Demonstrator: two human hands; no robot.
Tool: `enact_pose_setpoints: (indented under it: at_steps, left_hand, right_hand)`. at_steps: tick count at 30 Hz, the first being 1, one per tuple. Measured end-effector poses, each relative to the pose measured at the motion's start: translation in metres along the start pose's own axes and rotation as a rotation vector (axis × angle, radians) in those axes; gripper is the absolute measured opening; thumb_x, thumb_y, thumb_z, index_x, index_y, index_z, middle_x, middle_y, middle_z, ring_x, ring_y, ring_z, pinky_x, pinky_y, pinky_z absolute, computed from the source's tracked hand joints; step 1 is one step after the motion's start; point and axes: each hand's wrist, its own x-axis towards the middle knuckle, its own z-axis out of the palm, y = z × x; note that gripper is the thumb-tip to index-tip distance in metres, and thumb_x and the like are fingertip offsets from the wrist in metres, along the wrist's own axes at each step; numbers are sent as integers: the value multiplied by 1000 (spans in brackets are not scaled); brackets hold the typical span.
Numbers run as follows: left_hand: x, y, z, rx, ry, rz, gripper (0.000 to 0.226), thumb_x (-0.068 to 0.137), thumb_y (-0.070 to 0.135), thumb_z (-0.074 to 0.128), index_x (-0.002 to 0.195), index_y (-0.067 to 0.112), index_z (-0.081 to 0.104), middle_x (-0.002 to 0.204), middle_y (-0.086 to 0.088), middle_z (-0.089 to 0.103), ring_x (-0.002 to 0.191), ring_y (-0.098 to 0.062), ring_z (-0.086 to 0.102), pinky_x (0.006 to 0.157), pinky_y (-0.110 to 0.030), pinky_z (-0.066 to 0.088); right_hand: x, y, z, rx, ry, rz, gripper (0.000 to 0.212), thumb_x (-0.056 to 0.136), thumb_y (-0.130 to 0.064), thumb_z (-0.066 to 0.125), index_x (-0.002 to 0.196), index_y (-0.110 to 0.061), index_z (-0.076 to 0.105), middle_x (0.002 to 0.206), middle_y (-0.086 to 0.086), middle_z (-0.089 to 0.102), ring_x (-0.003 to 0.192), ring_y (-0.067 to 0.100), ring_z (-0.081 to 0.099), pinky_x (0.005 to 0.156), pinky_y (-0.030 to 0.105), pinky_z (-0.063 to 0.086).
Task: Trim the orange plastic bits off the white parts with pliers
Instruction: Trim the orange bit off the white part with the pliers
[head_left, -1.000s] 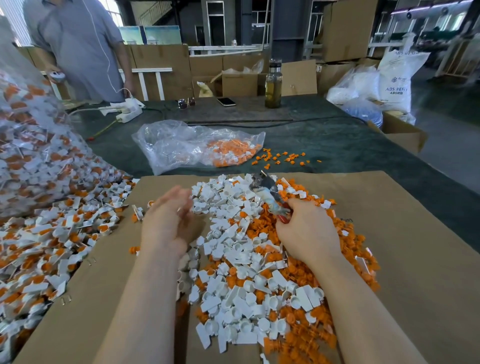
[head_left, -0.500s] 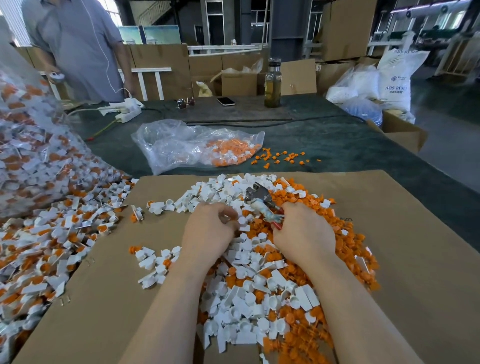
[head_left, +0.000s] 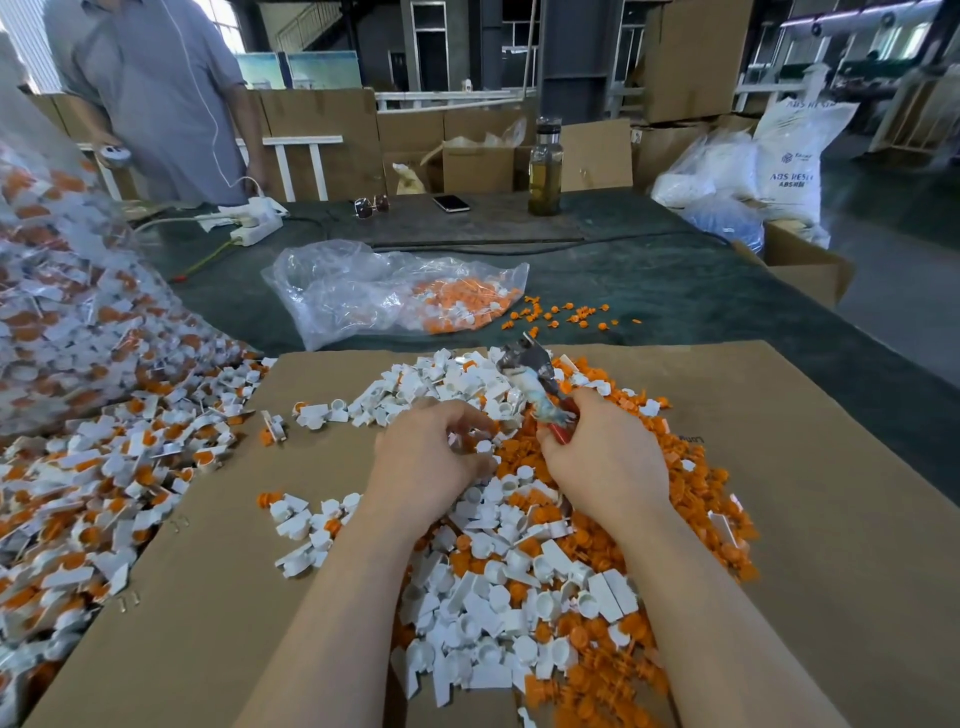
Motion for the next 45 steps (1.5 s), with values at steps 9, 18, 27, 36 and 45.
enact_pose_setpoints:
  at_steps: [9,18,27,36,45]
  left_hand:
    - [1,0,6,18,31,46,19,82,25,79,80,36,64,86,14,64,77,-7,61,64,-23,45]
    - [-1,11,-1,-678,139,-140,16,98,16,62,95,29,71,96,0,71,73,-8,74,57,-16,52]
    - [0,11,-4,-947,99,-207,18,86,10,76,102,17,74,83,1,75,72,-12,72,71,-21,56]
    - [0,16,4,-889,197,-210,13,95,11,65,108,14,66,82,0,78,81,-12,76,70,-16,56]
    - [-5,27,11,-854,185,-186,4,90,11,72,90,7,73,73,-6,75,65,-16,72,70,-30,62]
  right_hand:
    - [1,-3,-4,220,44,18,34,91,-37,63,119,-19,61,102,-5,67,76,8,51,60,23,43]
    - [-2,-9,-6,343,71,-21,27,89,-32,65,114,-21,62,93,-13,64,72,0,52,58,12,37]
    - [-3,-11,-9,453,59,-45,24,91,-27,65,114,-20,63,92,-15,61,72,-3,55,58,10,38]
    - [-8,-16,-12,600,128,-38,22,88,-30,69,104,-31,55,91,-19,62,82,0,61,65,12,48]
    - [-9,-19,-10,609,147,-80,26,85,-27,72,107,-26,58,90,-17,64,84,1,63,71,19,54]
